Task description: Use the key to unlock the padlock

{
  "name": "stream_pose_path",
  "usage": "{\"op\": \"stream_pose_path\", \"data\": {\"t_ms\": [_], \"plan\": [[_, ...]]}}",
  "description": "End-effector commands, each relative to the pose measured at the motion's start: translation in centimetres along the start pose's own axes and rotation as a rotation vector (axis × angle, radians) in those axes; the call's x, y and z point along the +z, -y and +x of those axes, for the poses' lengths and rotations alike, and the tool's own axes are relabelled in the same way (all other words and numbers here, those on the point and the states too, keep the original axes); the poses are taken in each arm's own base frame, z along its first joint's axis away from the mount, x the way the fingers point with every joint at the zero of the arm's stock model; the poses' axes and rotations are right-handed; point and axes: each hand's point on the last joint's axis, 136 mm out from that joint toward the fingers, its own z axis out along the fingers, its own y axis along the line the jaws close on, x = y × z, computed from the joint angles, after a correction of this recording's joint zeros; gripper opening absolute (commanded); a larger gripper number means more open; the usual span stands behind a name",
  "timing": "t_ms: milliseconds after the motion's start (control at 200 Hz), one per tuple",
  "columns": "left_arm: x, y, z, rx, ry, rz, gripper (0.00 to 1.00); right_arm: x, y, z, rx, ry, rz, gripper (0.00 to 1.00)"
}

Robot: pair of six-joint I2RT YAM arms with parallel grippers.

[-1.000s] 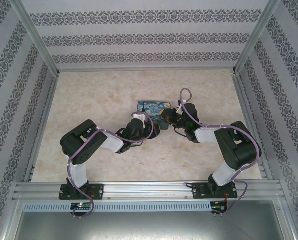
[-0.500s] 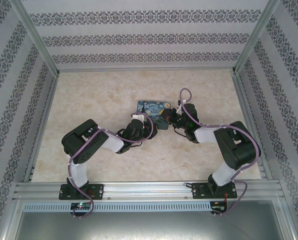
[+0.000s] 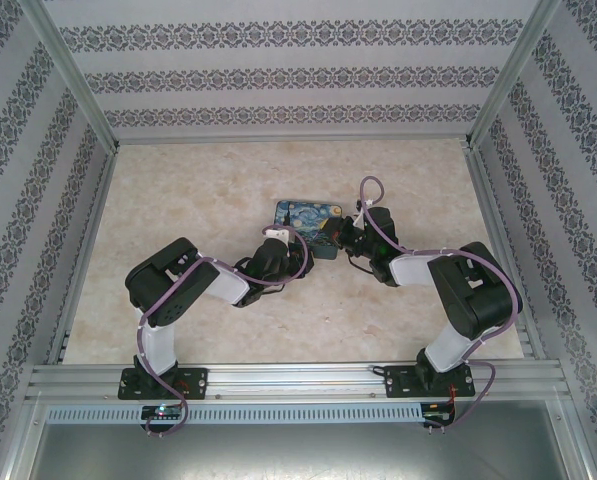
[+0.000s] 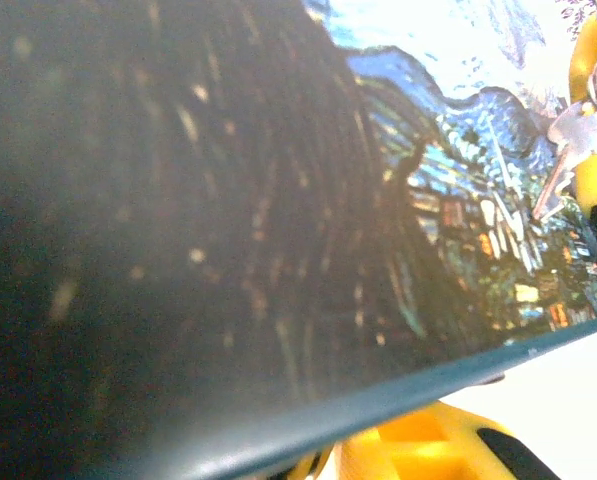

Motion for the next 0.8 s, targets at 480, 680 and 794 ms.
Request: {"op": "stream_pose_path", "data": {"t_ms": [480,680,794], "plan": [[0.3,-0.1,0.9,-0.044,-0.091,-0.054,0.00,-2.0,-2.0,-1.7,0.011,0.002,-0.033,0.00],[0.2,-0.5,0.1,-0.090,-0.097,-0.064,0.00,-4.6,-5.0,-1.3,-0.040,0.009,-0.076,0.00],[0.0,-0.2,-0.4,-0.116,-0.106,-0.042,0.00,-6.1,-4.4,0.4,-0.033,0.002,-0.079,0.00]]}}
